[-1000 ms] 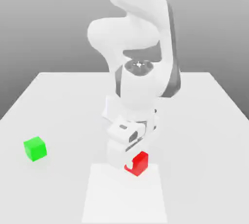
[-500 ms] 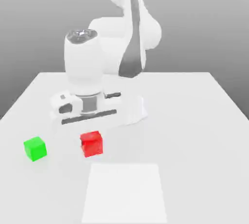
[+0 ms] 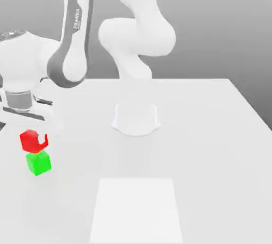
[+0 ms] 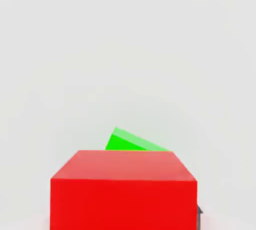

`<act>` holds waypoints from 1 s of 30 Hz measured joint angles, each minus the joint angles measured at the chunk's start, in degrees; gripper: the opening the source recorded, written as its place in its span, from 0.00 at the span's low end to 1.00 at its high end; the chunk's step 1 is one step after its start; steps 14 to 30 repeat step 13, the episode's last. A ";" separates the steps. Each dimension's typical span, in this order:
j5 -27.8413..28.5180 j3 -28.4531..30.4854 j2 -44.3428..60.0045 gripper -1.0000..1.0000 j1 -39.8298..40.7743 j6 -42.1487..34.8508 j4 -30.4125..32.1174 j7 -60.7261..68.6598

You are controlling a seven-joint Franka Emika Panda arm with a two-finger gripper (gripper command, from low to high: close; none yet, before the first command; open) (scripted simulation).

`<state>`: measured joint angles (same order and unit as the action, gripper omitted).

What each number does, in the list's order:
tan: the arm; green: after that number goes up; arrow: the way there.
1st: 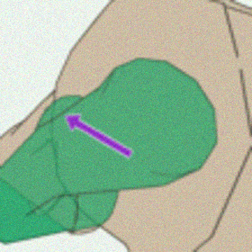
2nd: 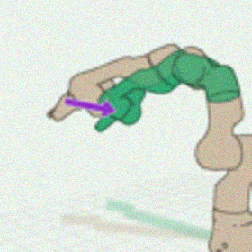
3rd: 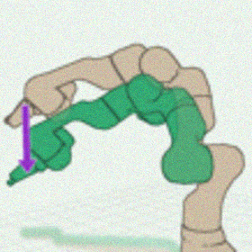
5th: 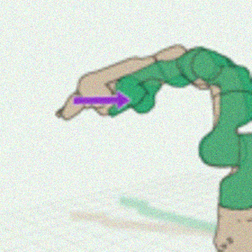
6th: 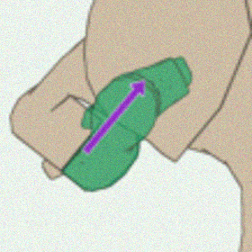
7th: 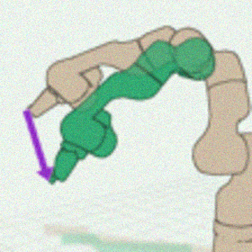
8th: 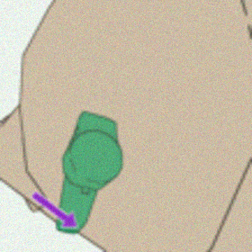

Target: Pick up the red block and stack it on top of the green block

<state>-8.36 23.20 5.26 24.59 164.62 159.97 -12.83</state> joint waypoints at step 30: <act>13.34 0.49 -11.08 1.00 2.90 -9.57 0.49 -9.46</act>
